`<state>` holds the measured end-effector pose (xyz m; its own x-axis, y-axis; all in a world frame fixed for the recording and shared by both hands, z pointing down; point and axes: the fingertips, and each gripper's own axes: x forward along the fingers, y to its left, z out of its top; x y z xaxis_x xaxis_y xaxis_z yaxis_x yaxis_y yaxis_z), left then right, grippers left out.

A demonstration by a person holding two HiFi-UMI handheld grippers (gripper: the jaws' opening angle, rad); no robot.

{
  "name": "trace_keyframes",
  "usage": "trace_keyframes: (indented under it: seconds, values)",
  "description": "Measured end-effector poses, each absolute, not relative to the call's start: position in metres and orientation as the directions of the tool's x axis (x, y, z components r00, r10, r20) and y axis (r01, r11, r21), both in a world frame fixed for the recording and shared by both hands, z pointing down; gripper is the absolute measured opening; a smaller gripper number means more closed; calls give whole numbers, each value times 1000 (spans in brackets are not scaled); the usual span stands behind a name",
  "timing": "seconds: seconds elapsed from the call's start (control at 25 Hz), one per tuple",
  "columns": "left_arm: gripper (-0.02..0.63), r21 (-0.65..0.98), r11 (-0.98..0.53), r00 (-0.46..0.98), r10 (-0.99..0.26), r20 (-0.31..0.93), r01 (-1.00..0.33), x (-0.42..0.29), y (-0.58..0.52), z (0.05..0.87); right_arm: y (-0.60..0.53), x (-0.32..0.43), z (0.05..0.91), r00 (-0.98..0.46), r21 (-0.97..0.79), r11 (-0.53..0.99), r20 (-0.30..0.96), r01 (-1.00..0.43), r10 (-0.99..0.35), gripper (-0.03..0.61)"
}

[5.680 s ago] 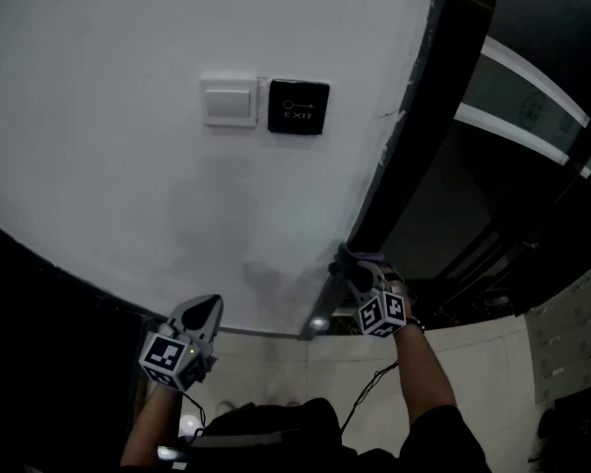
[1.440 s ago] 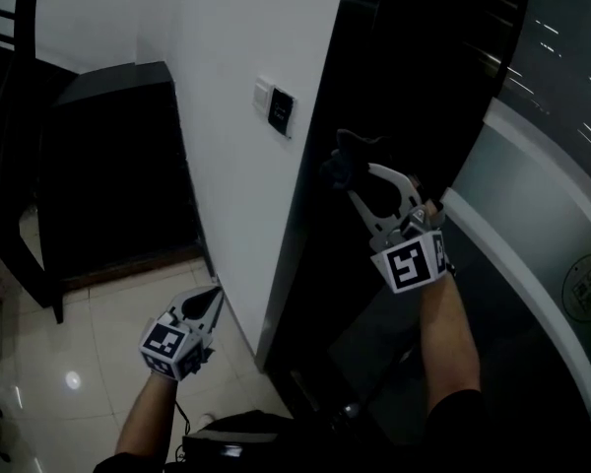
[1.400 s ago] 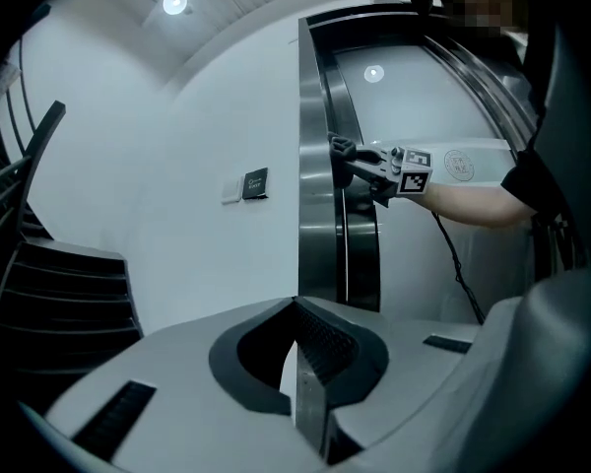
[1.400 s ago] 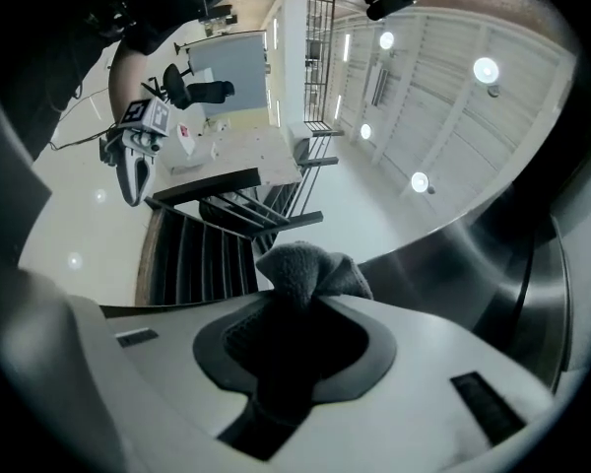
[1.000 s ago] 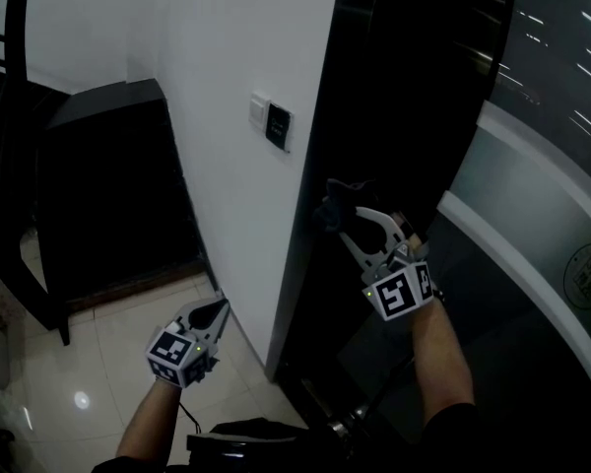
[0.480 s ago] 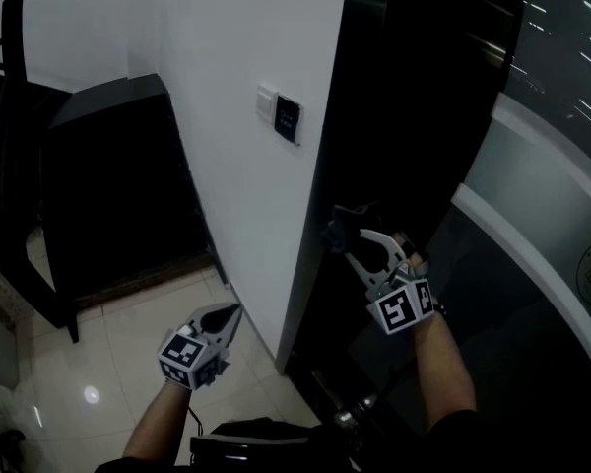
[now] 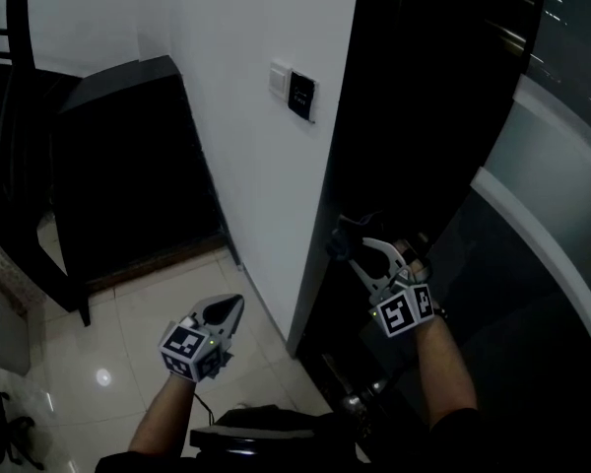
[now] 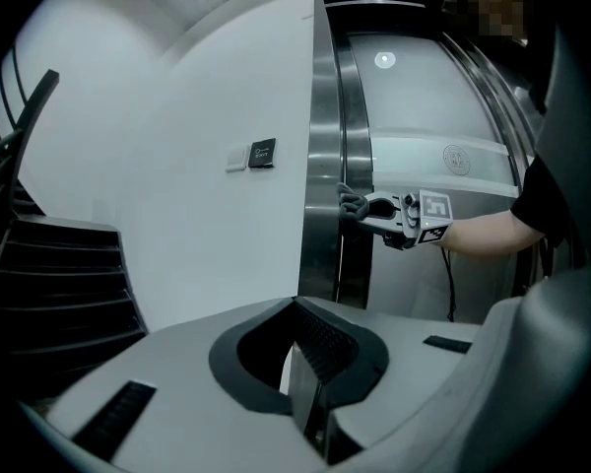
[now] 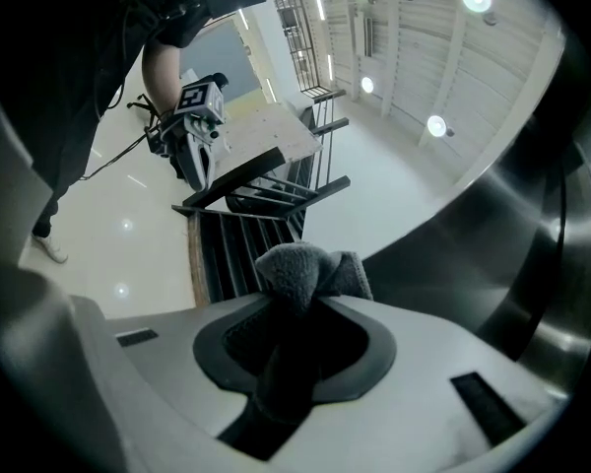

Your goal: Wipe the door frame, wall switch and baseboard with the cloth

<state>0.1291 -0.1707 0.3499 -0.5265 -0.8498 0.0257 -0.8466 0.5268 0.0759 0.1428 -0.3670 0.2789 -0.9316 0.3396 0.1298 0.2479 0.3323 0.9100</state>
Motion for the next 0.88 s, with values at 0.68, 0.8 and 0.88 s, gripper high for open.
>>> trace_keyframes:
  seconds: [0.68,0.8,0.88]
  values:
    - [2,104,521,-515,-854,77,-847,122,-185,365,-370,143,362,-895,857,345,252,383,368,86]
    - [2,104,523,-518,-852,78,-846,120,-188,364,-367,143,378,-883,844,345,277,412,378,86]
    - [2,105,525,-520,-851,79,-844,120,-189,363,-366,142,388,-875,834,344,294,432,385,85]
